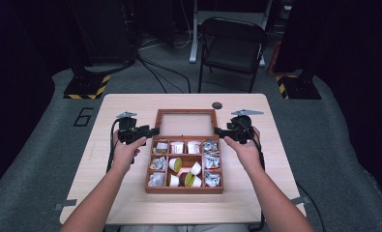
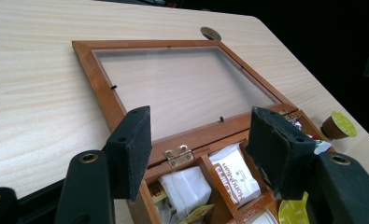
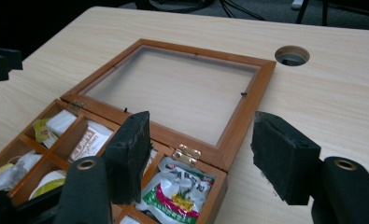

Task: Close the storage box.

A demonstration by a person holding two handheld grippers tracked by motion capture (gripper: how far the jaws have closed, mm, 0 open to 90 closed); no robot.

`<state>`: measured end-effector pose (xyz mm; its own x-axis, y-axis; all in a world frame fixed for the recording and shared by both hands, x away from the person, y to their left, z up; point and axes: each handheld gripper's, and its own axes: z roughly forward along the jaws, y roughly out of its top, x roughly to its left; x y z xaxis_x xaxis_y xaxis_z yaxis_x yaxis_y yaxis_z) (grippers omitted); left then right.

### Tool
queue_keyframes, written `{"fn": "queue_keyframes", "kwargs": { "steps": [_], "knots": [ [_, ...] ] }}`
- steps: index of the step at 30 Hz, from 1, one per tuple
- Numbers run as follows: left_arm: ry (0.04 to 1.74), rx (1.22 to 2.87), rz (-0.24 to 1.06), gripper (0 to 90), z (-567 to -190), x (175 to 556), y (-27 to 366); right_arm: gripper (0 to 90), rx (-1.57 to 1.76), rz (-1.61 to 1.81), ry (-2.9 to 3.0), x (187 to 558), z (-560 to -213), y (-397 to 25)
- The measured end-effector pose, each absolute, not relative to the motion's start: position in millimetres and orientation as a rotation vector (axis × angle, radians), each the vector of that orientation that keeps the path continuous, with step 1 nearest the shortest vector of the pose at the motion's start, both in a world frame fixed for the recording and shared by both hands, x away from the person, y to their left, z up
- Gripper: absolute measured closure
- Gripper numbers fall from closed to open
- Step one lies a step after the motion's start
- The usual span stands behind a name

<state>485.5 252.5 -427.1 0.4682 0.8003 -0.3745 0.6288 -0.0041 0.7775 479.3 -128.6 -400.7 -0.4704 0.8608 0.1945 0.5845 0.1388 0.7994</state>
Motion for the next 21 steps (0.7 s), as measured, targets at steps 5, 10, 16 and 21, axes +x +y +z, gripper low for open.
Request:
{"fn": "queue_keyframes", "kwargs": {
  "steps": [5,10,16,21],
  "knots": [
    [1.223,1.743,0.235,40.4,-426.2,493.2,248.2,38.1,1.417,1.270,2.116,487.8,-397.5,-126.7],
    [1.226,1.713,0.232,37.3,-426.1,499.8,244.4,37.8,1.432,1.250,2.134,494.4,-400.3,-121.4],
    [1.240,1.691,0.199,37.2,-429.9,505.5,243.6,37.5,1.432,1.251,2.148,499.5,-402.4,-115.3],
    [1.251,1.685,0.182,36.2,-434.5,511.9,243.7,39.4,1.443,1.248,2.150,503.6,-404.2,-112.8]
  ]
}}
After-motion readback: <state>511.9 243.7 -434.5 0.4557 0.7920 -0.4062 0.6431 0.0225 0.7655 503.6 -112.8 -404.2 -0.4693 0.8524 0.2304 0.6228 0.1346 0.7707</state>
